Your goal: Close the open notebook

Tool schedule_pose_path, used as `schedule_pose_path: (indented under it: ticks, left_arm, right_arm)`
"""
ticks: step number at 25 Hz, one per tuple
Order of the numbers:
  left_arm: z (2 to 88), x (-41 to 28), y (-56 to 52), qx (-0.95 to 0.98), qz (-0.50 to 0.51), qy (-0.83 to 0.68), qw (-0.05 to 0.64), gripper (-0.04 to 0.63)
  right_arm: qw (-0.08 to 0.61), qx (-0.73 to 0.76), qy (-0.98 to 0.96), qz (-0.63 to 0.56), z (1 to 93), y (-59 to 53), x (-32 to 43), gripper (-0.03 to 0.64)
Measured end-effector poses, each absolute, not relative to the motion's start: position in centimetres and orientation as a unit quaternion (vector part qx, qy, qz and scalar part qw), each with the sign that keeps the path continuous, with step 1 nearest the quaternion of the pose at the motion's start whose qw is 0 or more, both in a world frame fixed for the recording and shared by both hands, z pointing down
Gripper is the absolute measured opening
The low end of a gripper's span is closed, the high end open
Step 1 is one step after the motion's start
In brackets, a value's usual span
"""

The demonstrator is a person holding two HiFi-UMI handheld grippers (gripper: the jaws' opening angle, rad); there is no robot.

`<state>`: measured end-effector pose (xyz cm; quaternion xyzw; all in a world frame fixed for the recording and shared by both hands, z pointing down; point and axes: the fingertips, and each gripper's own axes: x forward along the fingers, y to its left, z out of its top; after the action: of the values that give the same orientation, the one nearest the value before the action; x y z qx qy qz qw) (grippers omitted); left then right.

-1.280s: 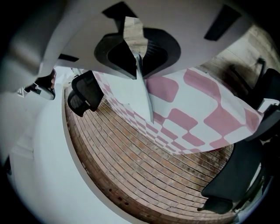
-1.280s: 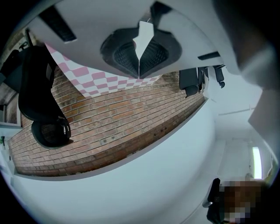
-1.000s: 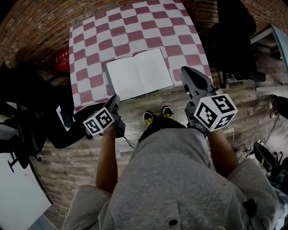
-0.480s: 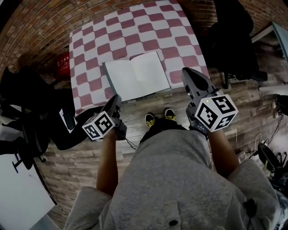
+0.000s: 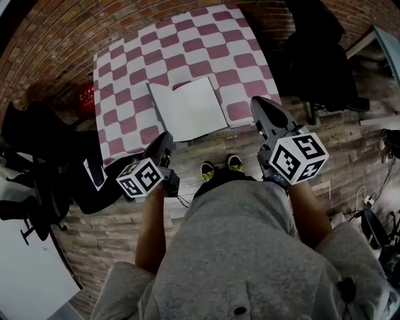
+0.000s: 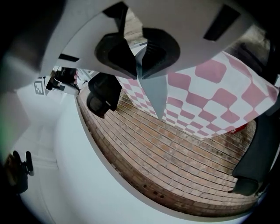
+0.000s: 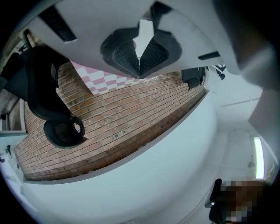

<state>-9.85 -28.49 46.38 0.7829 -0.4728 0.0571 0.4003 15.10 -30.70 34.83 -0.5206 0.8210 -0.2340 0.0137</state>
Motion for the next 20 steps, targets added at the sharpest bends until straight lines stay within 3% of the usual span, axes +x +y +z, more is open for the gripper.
schedule_pose_path:
  ticks: [20]
  left_arm:
    - [49.2, 2.3, -30.7, 0.816, 0.129, -0.424, 0.370, 0.043]
  right_arm:
    - [0.022, -0.572, 0.786, -0.232, 35.7, -28.9, 23.8, 0.025]
